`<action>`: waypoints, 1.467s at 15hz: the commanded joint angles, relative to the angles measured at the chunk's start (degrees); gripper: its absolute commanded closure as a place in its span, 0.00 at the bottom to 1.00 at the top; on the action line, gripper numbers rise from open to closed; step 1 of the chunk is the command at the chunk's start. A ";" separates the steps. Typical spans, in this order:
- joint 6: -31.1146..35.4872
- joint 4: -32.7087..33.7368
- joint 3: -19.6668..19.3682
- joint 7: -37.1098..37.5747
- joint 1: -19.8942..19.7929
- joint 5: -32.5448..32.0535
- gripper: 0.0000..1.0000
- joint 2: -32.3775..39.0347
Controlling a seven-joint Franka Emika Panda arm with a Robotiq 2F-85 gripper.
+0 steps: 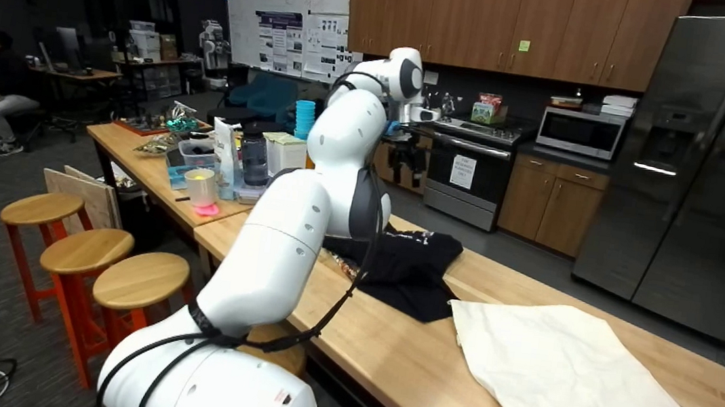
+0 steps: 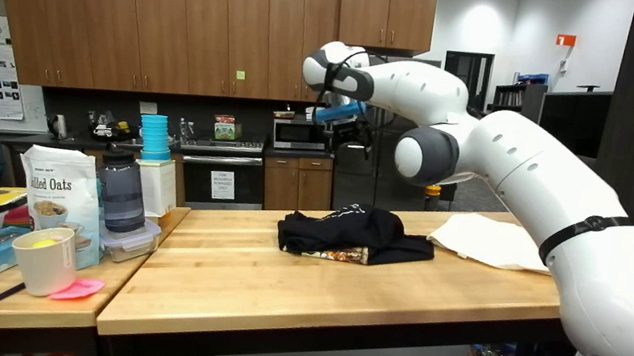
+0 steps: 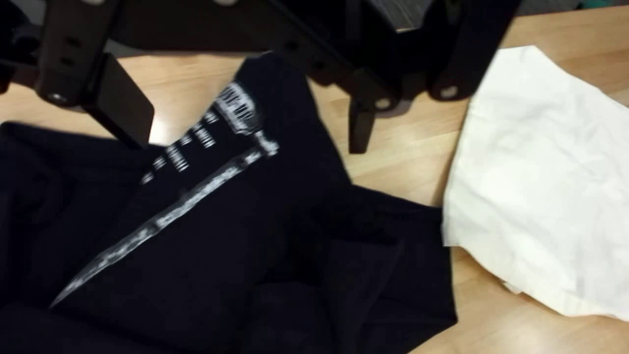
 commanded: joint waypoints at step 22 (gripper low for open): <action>-15.37 -3.23 2.40 -69.73 16.55 -14.04 0.00 -18.07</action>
